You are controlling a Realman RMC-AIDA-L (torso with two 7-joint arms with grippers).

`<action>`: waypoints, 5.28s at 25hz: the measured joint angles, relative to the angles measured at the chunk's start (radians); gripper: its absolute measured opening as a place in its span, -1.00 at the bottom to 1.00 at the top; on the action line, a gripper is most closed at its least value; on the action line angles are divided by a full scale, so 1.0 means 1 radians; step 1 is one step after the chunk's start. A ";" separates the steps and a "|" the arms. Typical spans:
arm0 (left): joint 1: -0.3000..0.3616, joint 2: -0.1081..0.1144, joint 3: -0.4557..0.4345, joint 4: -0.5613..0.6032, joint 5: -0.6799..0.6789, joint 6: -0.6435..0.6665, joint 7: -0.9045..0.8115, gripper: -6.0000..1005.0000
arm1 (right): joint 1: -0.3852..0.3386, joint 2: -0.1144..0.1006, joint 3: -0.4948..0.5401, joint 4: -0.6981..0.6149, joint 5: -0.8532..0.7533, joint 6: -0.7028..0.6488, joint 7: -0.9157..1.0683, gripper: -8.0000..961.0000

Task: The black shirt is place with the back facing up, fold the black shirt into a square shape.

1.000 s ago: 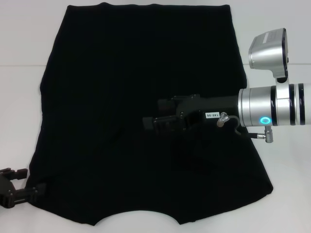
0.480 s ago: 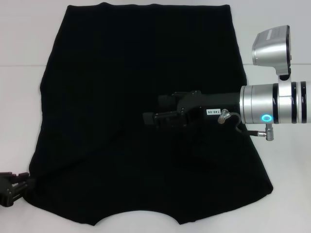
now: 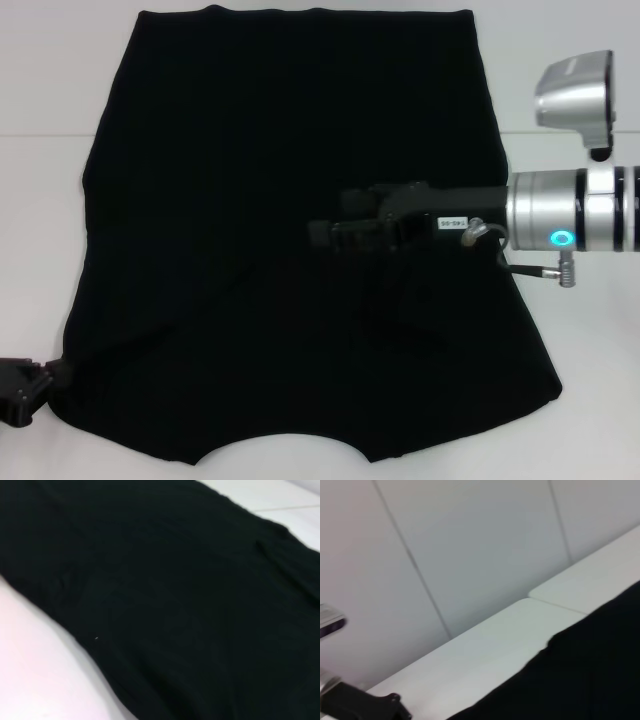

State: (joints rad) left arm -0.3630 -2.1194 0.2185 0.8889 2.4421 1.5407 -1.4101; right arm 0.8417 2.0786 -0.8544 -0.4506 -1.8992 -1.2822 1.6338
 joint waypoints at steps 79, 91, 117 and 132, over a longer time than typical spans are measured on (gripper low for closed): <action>0.009 -0.019 -0.016 -0.011 -0.092 0.060 0.035 -0.98 | -0.195 -0.100 0.129 -0.148 -0.529 -0.232 0.535 0.78; 0.009 -0.019 -0.017 -0.011 -0.092 0.061 0.036 -0.98 | -0.189 -0.097 0.125 -0.154 -0.529 -0.223 0.542 0.28; 0.007 -0.008 -0.030 0.009 -0.102 0.117 -0.080 -0.98 | -0.224 -0.110 0.170 -0.156 -0.520 -0.280 0.452 -0.86; 0.108 -0.017 -0.068 0.024 -0.090 0.339 -0.113 -0.98 | -0.392 -0.163 0.329 -0.179 -0.521 -0.465 0.234 -0.85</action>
State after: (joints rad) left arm -0.2554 -2.1368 0.1508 0.9132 2.3517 1.8796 -1.5232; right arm 0.4498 1.9156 -0.5254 -0.6295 -2.4205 -1.7471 1.8676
